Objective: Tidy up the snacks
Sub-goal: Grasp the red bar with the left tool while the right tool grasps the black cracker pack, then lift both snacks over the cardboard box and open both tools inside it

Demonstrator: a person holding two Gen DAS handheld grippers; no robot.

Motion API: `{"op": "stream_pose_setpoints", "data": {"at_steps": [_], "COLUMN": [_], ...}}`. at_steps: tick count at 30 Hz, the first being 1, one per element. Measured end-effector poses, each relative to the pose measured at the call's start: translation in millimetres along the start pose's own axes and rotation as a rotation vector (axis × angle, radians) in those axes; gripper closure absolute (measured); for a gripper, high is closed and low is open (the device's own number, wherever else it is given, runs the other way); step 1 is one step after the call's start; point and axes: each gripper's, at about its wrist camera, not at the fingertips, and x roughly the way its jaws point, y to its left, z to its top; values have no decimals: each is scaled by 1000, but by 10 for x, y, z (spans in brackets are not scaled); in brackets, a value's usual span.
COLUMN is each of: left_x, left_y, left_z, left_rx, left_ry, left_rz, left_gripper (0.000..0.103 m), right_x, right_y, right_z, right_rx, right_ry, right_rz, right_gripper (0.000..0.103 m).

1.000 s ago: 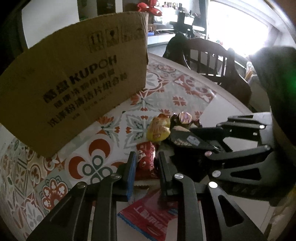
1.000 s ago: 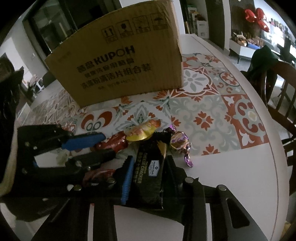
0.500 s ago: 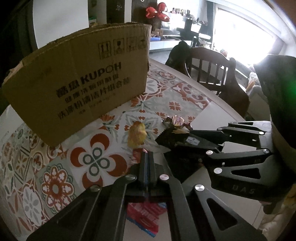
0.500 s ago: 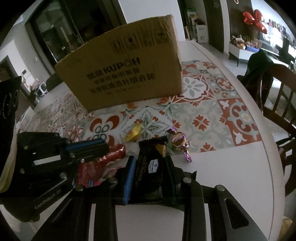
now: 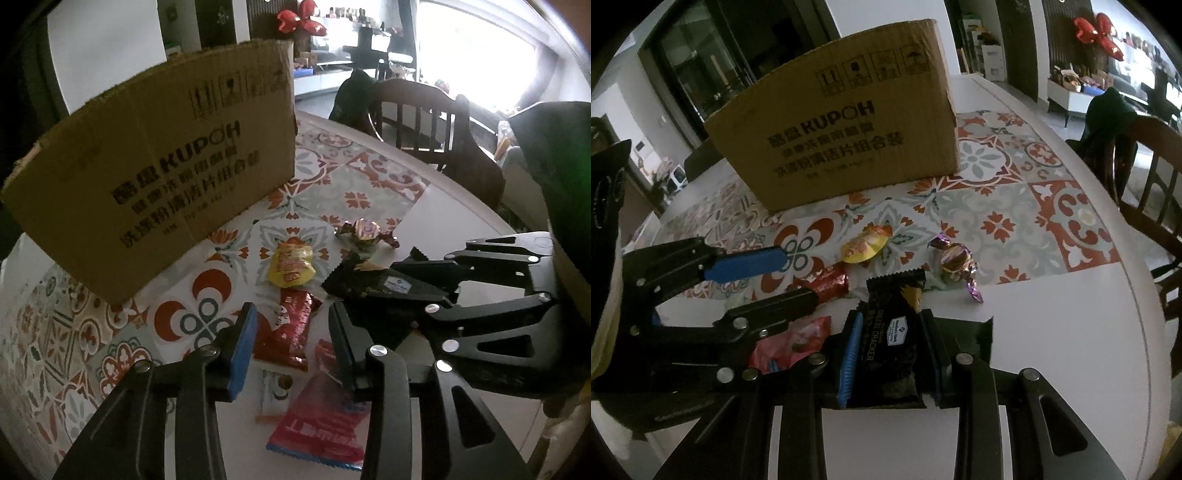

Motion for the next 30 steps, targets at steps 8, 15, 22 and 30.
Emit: {"op": "stream_pose_setpoints", "data": {"at_steps": [8, 15, 22, 30], "left_x": [223, 312, 164, -158], "left_y": [12, -2, 8, -6], "left_z": [-1, -15, -40, -43], "left_rx": [-15, -32, -62, -118], "left_ry": [50, 69, 43, -29], "left_rz": [-22, -29, -19, -2], "left_gripper": [64, 81, 81, 81], "right_x": [42, 56, 18, -185], "right_y": [-38, -51, -48, -6], "right_z": [45, 59, 48, 48], "right_rx": [21, 30, 38, 29], "right_ry": [-7, -9, -14, -56], "right_rz": [1, 5, 15, 22], "right_gripper": [71, 71, 71, 71]}}
